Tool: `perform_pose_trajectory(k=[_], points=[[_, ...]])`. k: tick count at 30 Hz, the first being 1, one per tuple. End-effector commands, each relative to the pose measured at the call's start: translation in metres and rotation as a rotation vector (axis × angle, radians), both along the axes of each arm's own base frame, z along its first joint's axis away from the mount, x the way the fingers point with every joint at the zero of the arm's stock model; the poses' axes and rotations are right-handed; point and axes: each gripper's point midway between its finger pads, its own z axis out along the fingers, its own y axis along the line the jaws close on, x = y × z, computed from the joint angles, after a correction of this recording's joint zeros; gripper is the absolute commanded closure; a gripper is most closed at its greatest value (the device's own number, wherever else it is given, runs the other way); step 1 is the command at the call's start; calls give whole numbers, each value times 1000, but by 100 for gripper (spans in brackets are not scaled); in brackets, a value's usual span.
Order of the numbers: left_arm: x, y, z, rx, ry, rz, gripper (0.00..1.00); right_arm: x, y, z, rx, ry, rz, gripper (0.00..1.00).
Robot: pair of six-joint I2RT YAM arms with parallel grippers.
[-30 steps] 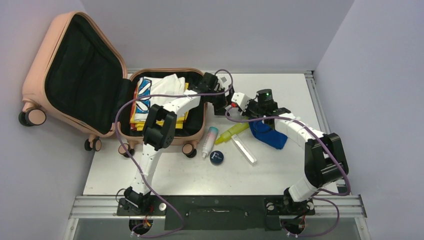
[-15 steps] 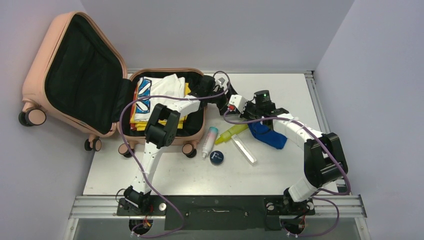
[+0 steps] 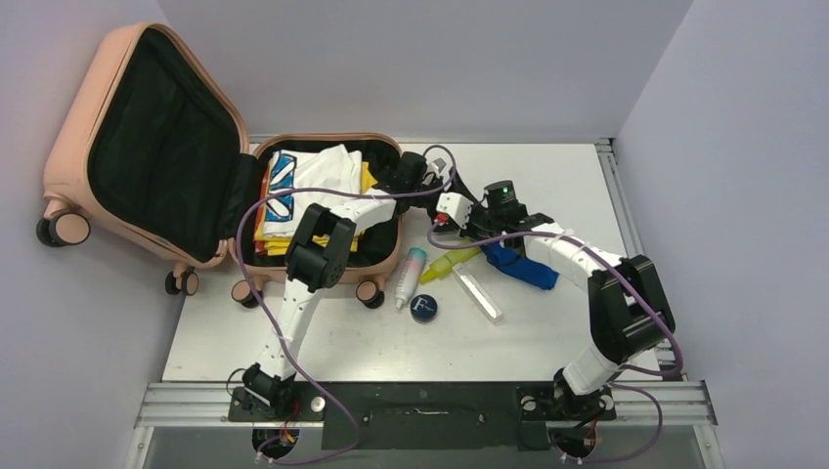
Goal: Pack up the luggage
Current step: Pick up the clothes at the center of the board.
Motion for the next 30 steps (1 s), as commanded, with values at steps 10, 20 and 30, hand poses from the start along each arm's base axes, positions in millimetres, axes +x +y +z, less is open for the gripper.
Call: perform_pose_trajectory(k=[10, 20, 30], points=[[-4, 35, 25, 130, -57, 17, 4, 34, -7, 29, 23, -132, -92, 95], [-20, -3, 16, 73, 8, -22, 4, 19, 7, 26, 33, -94, -16, 95], [-32, -18, 21, 45, 26, -44, 4, 11, 15, 24, 41, -85, 23, 95]])
